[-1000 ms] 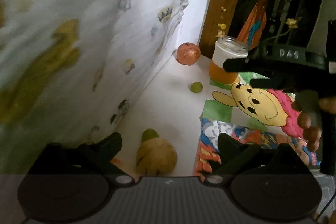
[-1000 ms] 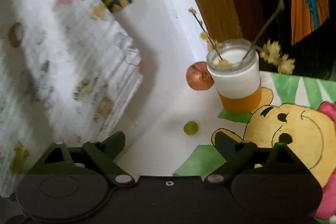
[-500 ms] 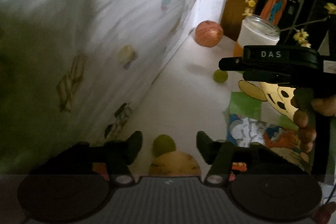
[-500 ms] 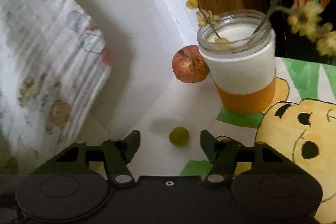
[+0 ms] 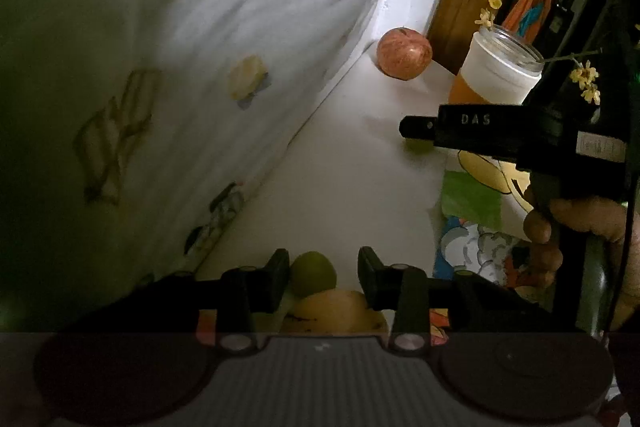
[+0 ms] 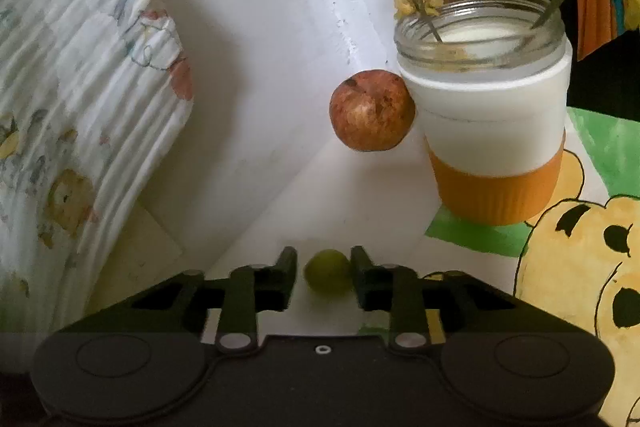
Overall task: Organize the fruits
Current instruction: 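Grasp a green grape by the jar with the right gripper while the left gripper grasps another green grape, then carry the grape in the right gripper toward the tray while the left gripper carries its grape there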
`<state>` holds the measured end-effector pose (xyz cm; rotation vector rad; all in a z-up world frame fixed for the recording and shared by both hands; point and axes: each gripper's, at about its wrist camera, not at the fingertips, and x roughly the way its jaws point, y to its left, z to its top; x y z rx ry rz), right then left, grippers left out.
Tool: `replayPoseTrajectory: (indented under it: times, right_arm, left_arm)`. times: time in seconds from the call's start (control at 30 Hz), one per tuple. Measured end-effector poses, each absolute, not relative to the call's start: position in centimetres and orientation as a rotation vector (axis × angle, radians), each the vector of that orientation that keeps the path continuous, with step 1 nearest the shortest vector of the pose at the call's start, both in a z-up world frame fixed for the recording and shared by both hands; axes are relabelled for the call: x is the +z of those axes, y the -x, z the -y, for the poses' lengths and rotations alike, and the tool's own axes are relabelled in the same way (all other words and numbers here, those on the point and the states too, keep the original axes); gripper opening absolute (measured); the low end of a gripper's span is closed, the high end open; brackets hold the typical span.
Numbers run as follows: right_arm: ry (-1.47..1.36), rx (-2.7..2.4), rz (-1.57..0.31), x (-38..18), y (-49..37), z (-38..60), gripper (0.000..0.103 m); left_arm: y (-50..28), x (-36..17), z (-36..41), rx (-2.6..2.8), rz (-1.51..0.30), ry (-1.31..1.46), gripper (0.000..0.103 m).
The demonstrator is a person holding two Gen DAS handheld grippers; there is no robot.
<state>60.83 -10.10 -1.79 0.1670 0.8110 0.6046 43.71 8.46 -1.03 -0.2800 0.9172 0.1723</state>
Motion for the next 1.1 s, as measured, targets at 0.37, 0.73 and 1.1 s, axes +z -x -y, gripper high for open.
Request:
replayPoseTrajectory:
  times: [0.37, 0.73, 1.1]
  right_arm:
    - [-0.152, 0.687, -0.831, -1.6, -59.3, 10.5, 0.027]
    - [-0.139, 0.727, -0.858, -1.0, -57.0, 11.1, 0.027]
    - [-0.160, 0.737, -0.884, -1.5, -56.4, 10.7, 0.027]
  left_arm:
    - [-42.3, -1.0, -8.7, 0.165, -0.861, 0.282, 0.033]
    - [-41.1, -0.7, -6.8, 0.131, -0.813, 0.154, 0.033]
    - [-42.1, -0.6, -6.6, 0.132, -0.860, 0.116, 0.026]
